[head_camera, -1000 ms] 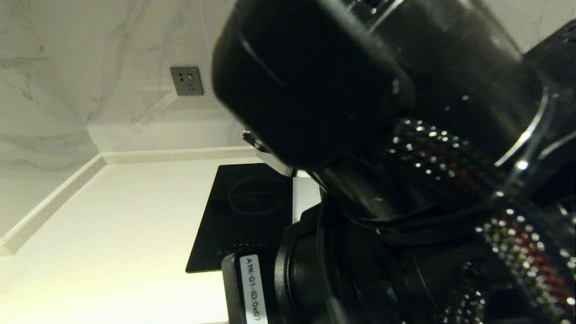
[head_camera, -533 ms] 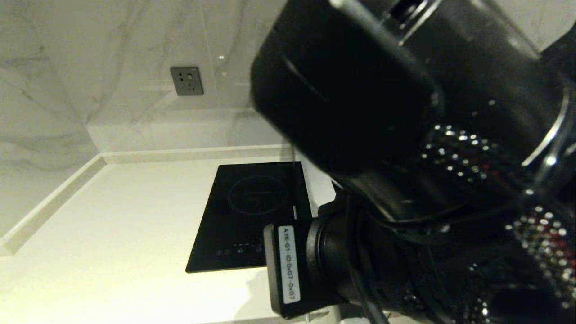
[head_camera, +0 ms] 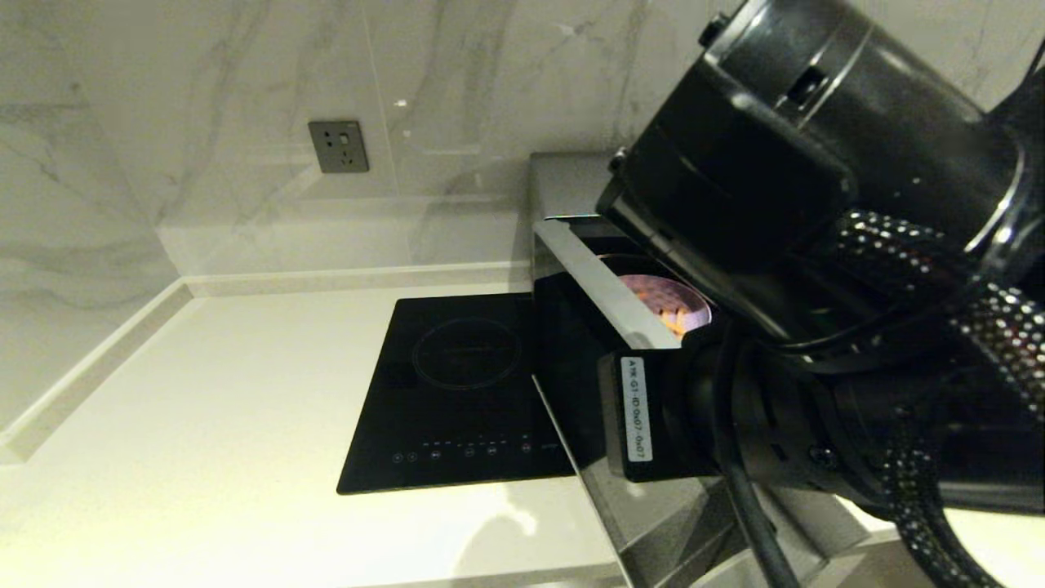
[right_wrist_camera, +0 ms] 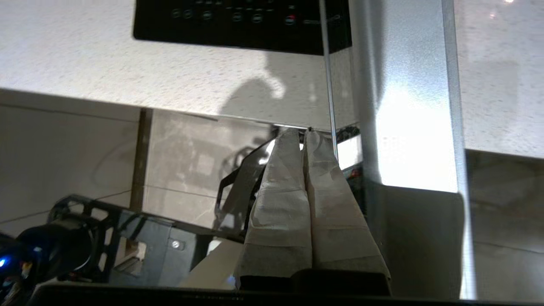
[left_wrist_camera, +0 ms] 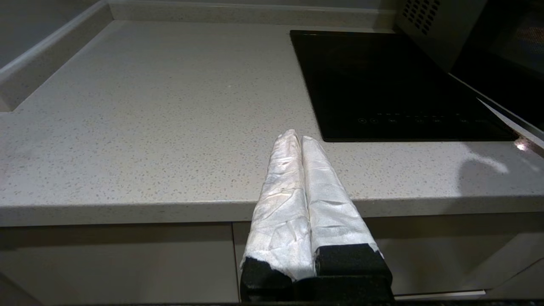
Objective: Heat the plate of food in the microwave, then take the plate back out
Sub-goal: Close the microwave oven
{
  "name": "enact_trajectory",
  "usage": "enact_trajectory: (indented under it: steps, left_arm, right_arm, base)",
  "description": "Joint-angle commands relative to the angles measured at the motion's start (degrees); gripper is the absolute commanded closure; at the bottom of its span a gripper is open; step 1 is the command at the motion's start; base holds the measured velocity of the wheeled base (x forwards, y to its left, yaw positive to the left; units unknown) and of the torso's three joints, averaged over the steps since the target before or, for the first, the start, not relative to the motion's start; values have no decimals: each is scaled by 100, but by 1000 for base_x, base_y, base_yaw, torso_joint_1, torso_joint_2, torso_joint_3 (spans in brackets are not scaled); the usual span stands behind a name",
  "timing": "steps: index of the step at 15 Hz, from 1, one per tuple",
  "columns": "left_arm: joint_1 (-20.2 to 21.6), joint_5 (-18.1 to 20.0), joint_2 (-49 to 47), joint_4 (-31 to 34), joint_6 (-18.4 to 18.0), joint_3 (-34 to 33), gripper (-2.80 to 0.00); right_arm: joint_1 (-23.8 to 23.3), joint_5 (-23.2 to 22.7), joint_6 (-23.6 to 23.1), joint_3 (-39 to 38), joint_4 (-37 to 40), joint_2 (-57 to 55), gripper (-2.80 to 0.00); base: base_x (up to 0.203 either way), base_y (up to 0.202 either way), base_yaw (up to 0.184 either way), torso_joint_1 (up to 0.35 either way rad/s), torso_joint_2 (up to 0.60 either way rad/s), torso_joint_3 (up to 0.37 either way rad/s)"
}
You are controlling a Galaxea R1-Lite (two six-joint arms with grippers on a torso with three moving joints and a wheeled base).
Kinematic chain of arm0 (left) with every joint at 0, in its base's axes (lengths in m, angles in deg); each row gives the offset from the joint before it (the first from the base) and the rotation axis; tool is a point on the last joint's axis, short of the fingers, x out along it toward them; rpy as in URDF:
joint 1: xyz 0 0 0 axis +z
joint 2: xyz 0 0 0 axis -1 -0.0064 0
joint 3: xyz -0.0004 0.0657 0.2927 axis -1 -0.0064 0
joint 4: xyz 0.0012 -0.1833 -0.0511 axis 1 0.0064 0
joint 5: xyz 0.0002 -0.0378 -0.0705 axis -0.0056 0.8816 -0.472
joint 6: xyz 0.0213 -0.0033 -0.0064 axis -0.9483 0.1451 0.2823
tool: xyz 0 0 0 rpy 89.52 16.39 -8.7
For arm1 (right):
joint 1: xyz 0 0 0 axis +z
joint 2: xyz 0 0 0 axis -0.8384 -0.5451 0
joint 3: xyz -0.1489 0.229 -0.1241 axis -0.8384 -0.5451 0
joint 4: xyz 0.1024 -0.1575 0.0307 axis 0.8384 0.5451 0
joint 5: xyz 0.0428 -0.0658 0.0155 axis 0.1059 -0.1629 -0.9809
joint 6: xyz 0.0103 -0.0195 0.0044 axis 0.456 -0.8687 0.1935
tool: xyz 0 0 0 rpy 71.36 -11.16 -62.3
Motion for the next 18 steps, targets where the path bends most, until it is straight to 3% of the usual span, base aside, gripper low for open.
enact_trajectory:
  steps: [1,11,18]
  left_arm:
    - [1,-3,-9,-1,5,0,0]
    - [1,-5,-9,-1,5,0,0]
    - [1,-3,-9,-1,5,0,0]
  right_arm:
    - [-223,55,55,-124,50,101,0]
    - [-1677,251,15,-677,26,479,0]
    - [-3012,225,-141,-772,-285,455,0]
  base:
    - [0,0,0,0,0,0]
    - [0,0,0,0,0,0]
    - [0,0,0,0,0,0]
